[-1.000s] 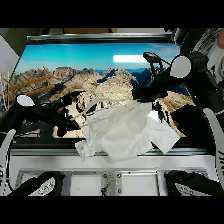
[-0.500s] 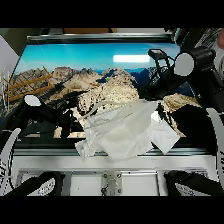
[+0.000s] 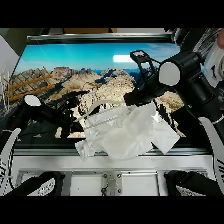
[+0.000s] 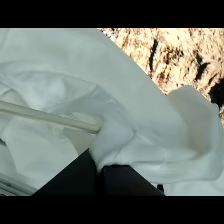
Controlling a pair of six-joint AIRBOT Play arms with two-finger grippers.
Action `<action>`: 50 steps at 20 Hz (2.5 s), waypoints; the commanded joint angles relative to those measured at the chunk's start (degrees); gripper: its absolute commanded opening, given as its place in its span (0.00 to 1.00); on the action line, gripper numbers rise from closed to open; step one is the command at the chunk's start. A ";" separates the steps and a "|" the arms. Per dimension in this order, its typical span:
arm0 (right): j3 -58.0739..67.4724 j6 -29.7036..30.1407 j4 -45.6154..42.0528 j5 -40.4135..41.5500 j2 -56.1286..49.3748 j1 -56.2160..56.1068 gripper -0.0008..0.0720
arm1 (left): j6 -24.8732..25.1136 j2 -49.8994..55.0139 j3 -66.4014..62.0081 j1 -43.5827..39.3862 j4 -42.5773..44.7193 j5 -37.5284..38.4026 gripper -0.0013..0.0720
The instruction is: Fold the clothes and pants, and hang the long-sleeved shirts on hangers.
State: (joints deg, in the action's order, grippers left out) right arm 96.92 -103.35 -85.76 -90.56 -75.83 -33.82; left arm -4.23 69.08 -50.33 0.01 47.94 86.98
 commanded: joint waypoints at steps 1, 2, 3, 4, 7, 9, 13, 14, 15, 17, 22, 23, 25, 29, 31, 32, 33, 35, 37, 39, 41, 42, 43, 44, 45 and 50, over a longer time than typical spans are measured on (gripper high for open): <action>1.05 -0.11 0.66 2.27 -0.22 -3.41 0.03 | -0.04 0.04 0.02 -0.04 -0.11 0.00 0.04; 1.38 -0.09 0.90 2.91 -0.44 -4.02 0.03 | -0.04 0.04 0.02 -0.04 -0.09 0.02 0.04; 1.68 -0.07 0.85 3.63 -0.57 -4.37 0.03 | -0.04 0.04 0.02 -0.04 -0.07 0.02 0.04; 2.38 -0.24 0.74 3.63 -0.76 -4.35 0.03 | -0.04 0.04 0.02 -0.04 0.00 0.02 0.04; 3.82 -3.63 -5.90 -1.27 -0.63 -3.93 0.03 | -0.04 0.04 0.02 -0.02 0.42 0.04 0.04; 4.46 -4.07 -10.64 -5.16 -0.33 -3.45 0.03 | -0.04 0.04 0.02 -0.02 0.52 0.04 0.04; 4.46 -5.25 -11.85 -7.37 1.46 -1.70 0.03 | -0.04 0.04 0.02 -0.02 0.55 0.55 0.04; 4.46 -5.64 -12.11 -7.65 1.81 -1.09 0.03 | -0.07 0.04 0.02 -0.04 0.52 0.83 0.04; 4.46 -6.08 -12.20 -7.58 2.16 -0.81 0.03 | -0.04 0.04 0.02 -0.04 0.55 1.09 0.04; 4.46 -6.03 -12.17 -7.08 2.32 -0.92 0.03 | -0.04 0.04 0.02 -0.09 0.55 1.49 0.04; 4.46 -6.03 -10.34 -4.15 2.32 -1.27 0.03 | -0.04 0.04 0.02 -0.09 0.52 1.51 0.03; 4.46 -6.03 -10.25 -3.13 2.29 -1.81 0.03 | -0.04 0.04 0.02 -0.09 0.52 1.51 0.04; 4.46 -5.99 -10.21 -0.52 2.21 -3.58 0.03 | -0.04 0.04 0.02 -0.09 0.50 1.51 0.04; 4.44 -5.97 -10.21 3.89 1.38 -7.43 0.03 | -0.04 0.04 0.02 -0.09 0.50 1.49 0.04; 4.44 -5.97 -9.88 5.42 0.74 -9.27 0.03 | -0.04 0.04 0.02 -0.09 0.48 1.49 0.04; 4.44 -5.97 -9.55 6.19 0.44 -10.16 0.03 | -0.04 0.04 0.02 -0.09 0.48 1.49 0.04; 4.44 -5.92 -9.05 7.08 0.13 -11.10 0.03 | -0.04 0.04 0.02 -0.09 0.48 1.49 0.04; 4.44 -4.76 -7.39 9.81 -0.28 -12.96 0.03 | -0.04 0.04 0.02 -0.09 0.46 1.49 0.04; 4.44 -3.28 -4.52 13.22 -0.68 -14.49 0.03 | -0.04 0.04 0.02 -0.09 0.44 1.46 0.04; 4.44 -1.88 -1.62 16.04 -1.25 -15.61 0.03 | -0.04 0.04 0.02 -0.09 0.35 1.42 0.04; 4.44 0.15 1.14 17.64 -2.05 -16.20 0.03 | -0.07 0.04 0.02 -0.09 0.33 1.42 0.04; 4.44 0.13 1.62 17.97 -2.43 -16.50 0.03 | -0.04 0.04 0.02 -0.09 0.33 1.42 0.04; 4.46 0.13 1.62 18.10 -2.71 -16.87 0.03 | -0.04 0.04 0.02 -0.09 0.31 1.44 0.04; 4.44 0.11 1.64 18.21 -2.91 -17.16 0.03 | -0.04 0.04 0.04 -0.09 0.33 1.42 0.04; 4.44 0.13 1.64 18.16 -3.08 -17.33 0.03 | -0.04 0.04 0.02 -0.09 0.28 1.44 0.04; 4.44 0.11 1.66 18.10 -3.28 -17.68 0.05 | -0.07 0.04 0.02 -0.09 0.28 1.44 0.04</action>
State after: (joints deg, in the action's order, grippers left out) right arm 101.32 -103.48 -84.55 -72.82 -78.96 -51.24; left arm -4.27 69.10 -50.33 -0.03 48.23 88.47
